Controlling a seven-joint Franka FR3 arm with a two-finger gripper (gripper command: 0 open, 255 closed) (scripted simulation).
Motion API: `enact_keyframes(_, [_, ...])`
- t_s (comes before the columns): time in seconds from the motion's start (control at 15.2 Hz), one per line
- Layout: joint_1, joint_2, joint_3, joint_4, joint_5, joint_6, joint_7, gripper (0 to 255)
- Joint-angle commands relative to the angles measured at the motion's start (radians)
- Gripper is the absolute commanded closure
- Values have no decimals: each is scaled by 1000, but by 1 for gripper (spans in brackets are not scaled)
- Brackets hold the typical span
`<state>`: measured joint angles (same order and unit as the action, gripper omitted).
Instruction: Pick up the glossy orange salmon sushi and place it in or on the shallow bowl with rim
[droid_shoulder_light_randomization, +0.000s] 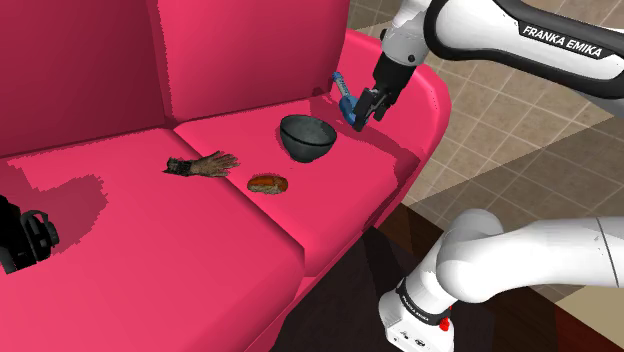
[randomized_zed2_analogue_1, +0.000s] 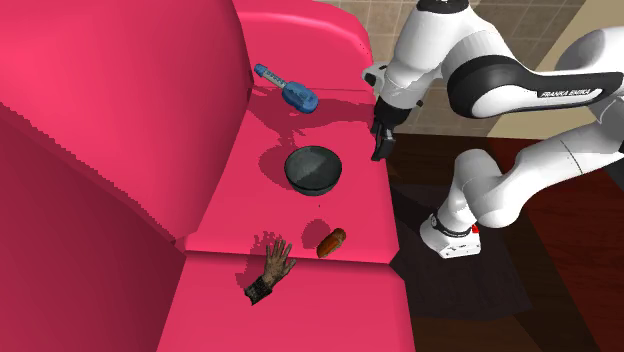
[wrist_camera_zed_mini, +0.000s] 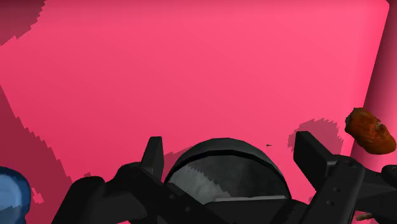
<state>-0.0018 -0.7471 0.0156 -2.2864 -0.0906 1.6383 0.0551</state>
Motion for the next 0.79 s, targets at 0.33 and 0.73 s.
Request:
enact_keyframes(0.33, [51,104,25,-14,74,84,7,0])
enact_keyframes(0.73, [113,243,58,-4,163,180,3,0])
